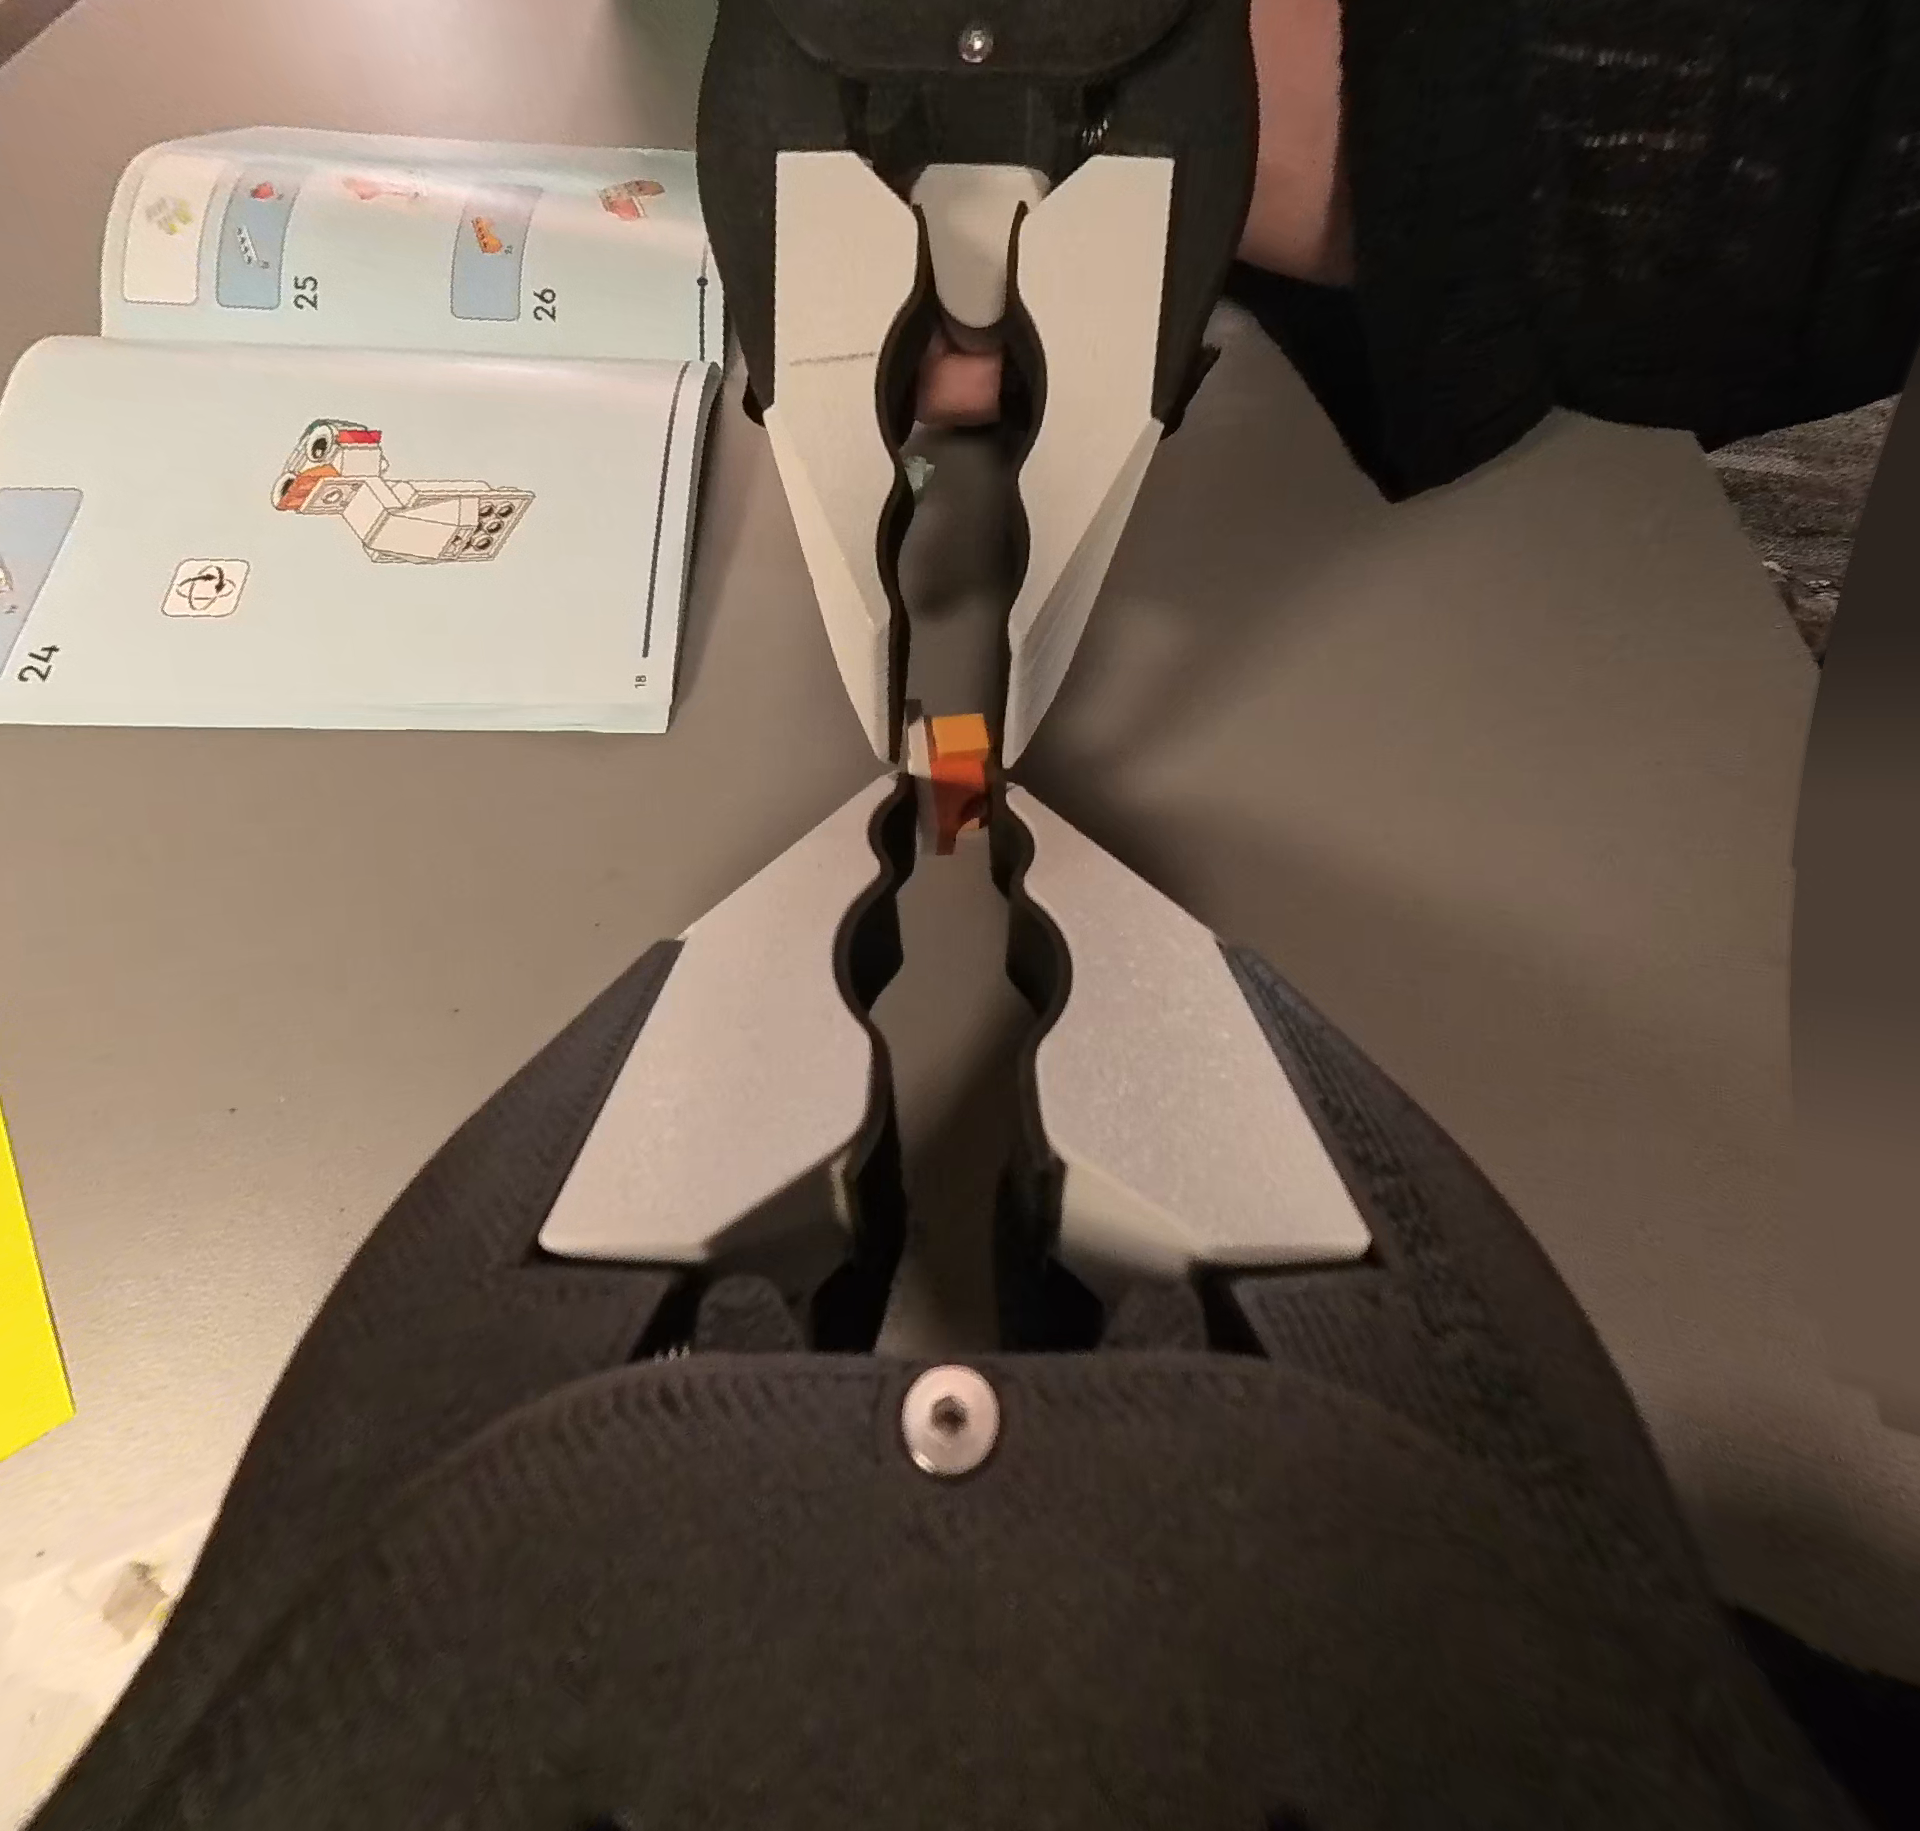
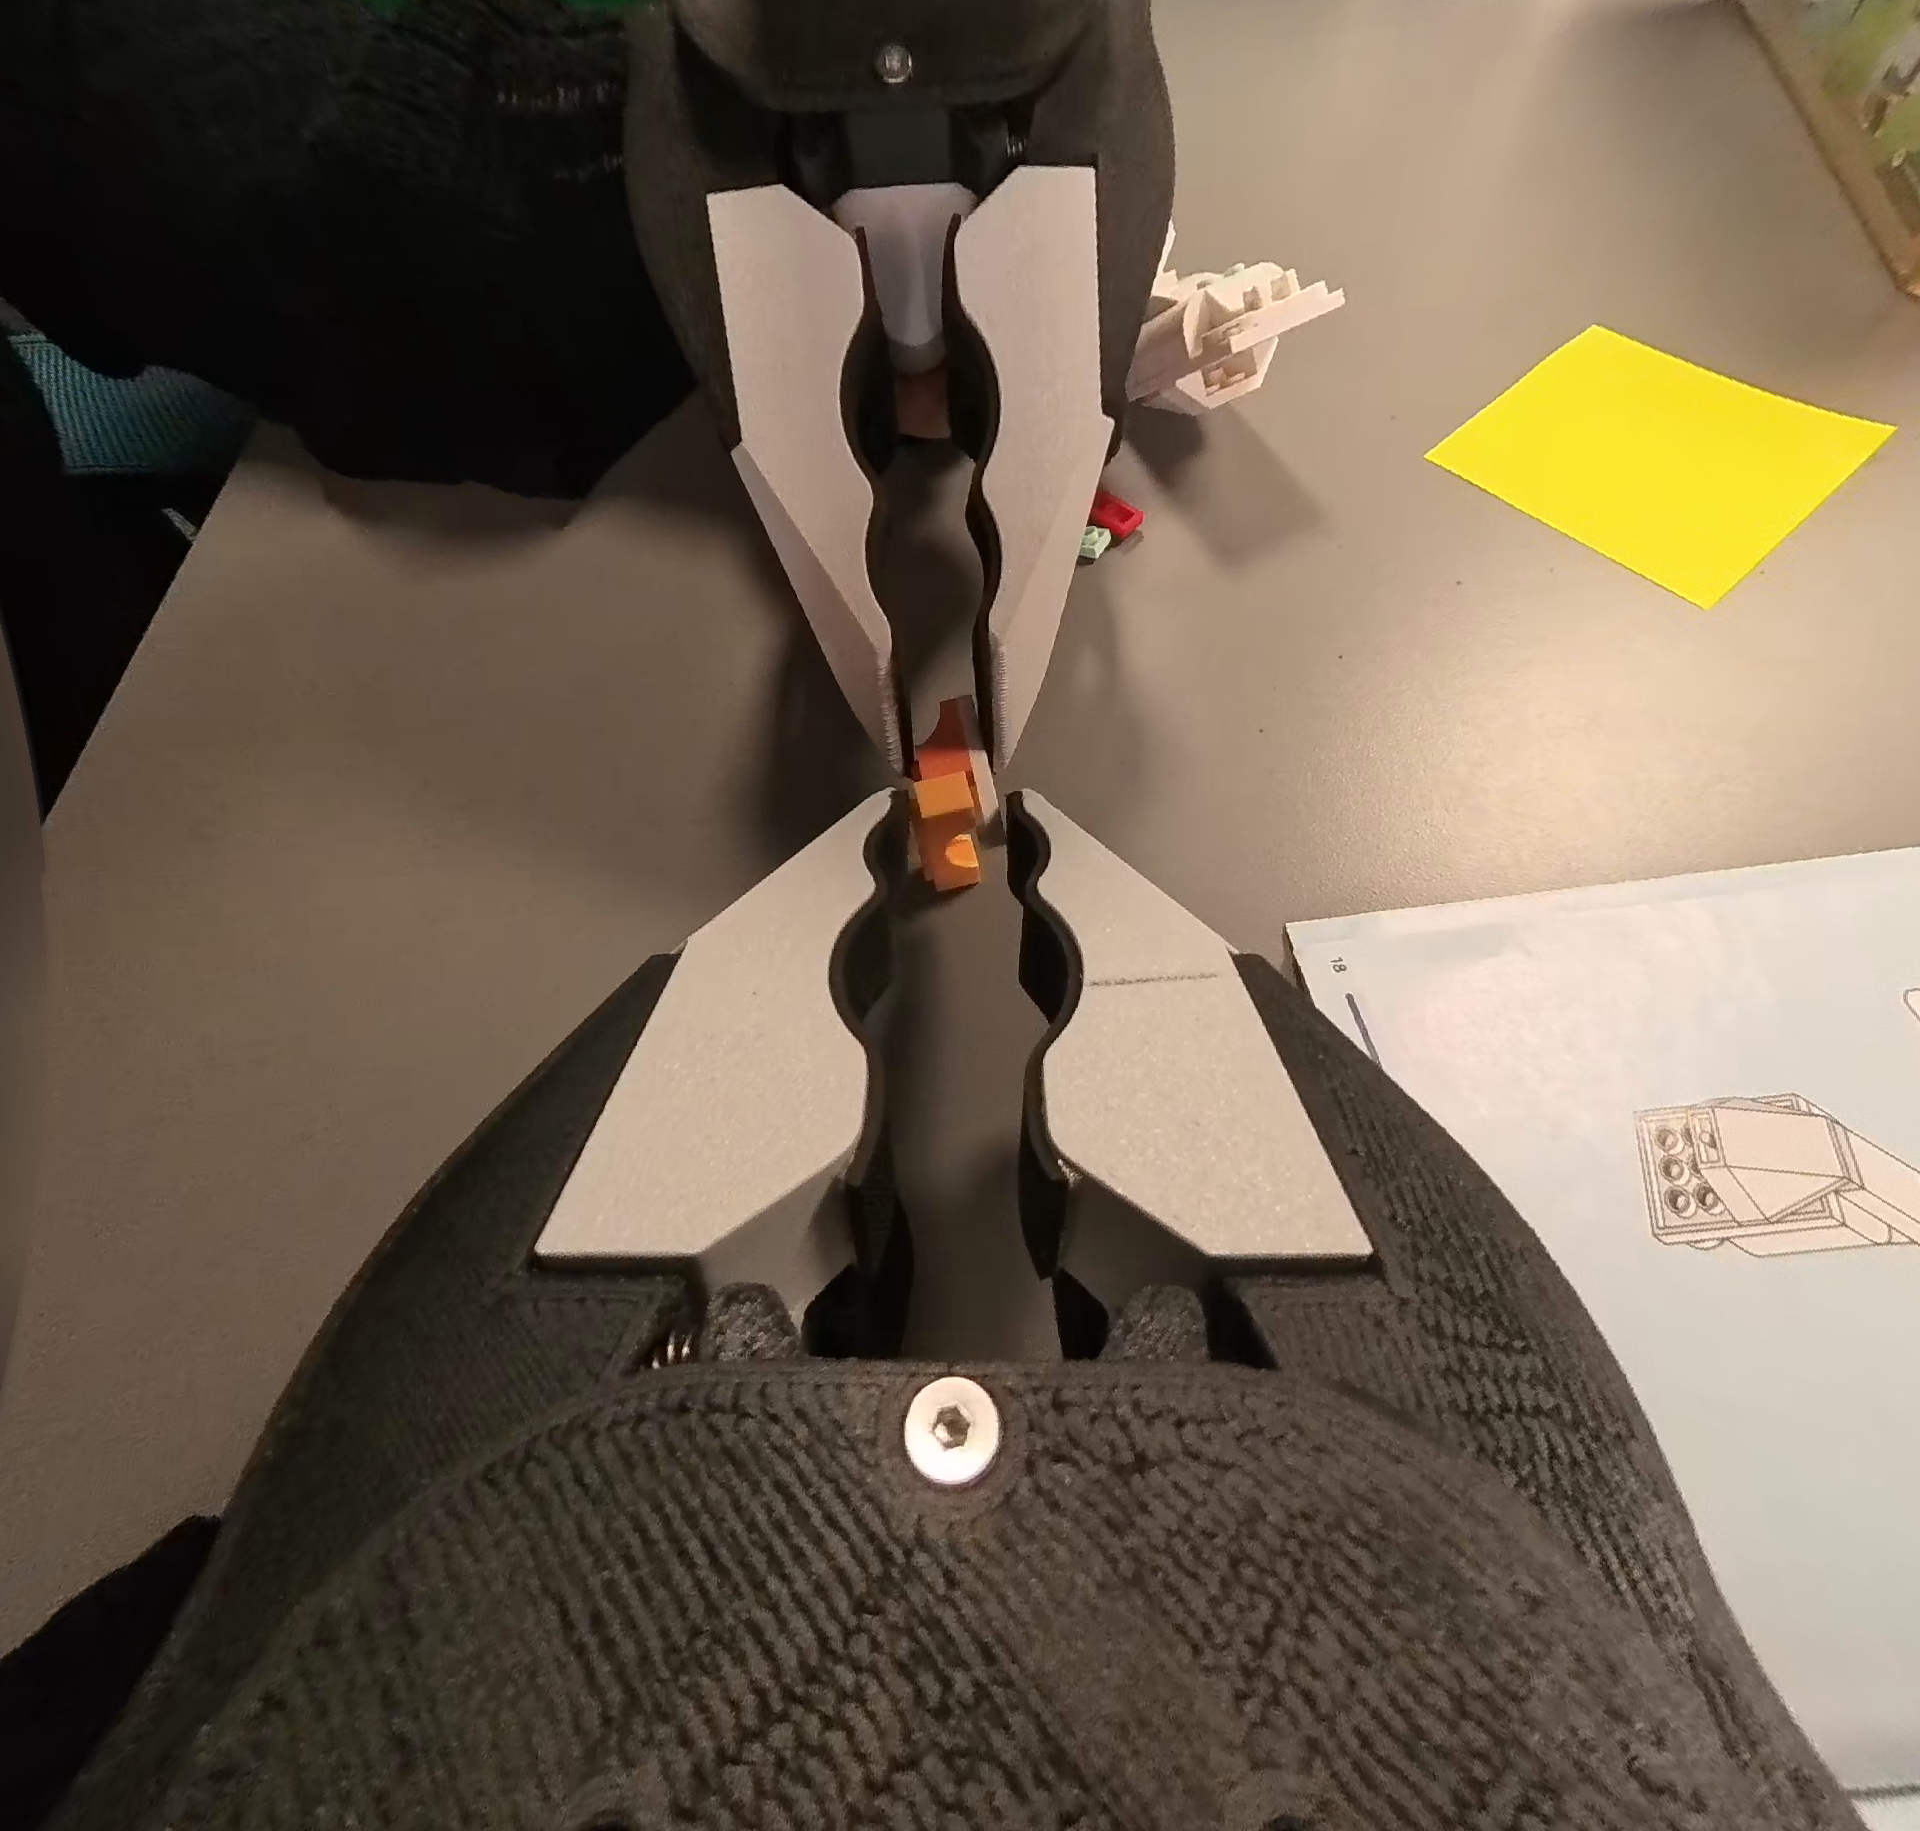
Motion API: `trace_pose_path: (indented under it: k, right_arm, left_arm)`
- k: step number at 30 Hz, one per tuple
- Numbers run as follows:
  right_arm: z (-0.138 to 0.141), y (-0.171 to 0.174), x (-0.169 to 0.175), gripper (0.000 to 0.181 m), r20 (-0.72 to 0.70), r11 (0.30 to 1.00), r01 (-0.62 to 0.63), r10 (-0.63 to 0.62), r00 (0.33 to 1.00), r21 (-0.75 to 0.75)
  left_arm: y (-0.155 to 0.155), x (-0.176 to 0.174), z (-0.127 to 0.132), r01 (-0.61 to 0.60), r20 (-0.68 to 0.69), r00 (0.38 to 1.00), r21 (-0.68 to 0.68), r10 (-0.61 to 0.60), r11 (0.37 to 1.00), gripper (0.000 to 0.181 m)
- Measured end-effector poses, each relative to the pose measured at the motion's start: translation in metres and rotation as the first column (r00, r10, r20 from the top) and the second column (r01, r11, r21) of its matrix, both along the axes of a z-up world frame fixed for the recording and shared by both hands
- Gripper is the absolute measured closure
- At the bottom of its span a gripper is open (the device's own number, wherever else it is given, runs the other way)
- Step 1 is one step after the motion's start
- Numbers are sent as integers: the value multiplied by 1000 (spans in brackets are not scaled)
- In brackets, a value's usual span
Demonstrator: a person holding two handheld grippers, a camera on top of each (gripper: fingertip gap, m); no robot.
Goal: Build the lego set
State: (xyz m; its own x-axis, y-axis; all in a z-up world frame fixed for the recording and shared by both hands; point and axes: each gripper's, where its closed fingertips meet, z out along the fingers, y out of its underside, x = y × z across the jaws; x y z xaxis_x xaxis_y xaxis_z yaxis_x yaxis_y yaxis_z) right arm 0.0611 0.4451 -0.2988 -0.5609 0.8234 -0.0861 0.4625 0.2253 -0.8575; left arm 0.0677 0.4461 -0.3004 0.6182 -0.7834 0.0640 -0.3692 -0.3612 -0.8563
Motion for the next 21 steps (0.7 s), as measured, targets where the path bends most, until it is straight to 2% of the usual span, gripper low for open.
trace_pose_path:
  k: [21]
  right_arm:
    - [-1,-4,2,166,26,999,-33,33,999,-23]
  left_arm:
    - [-1,2,-1,19,-23,1000,20,-19,1000,169]
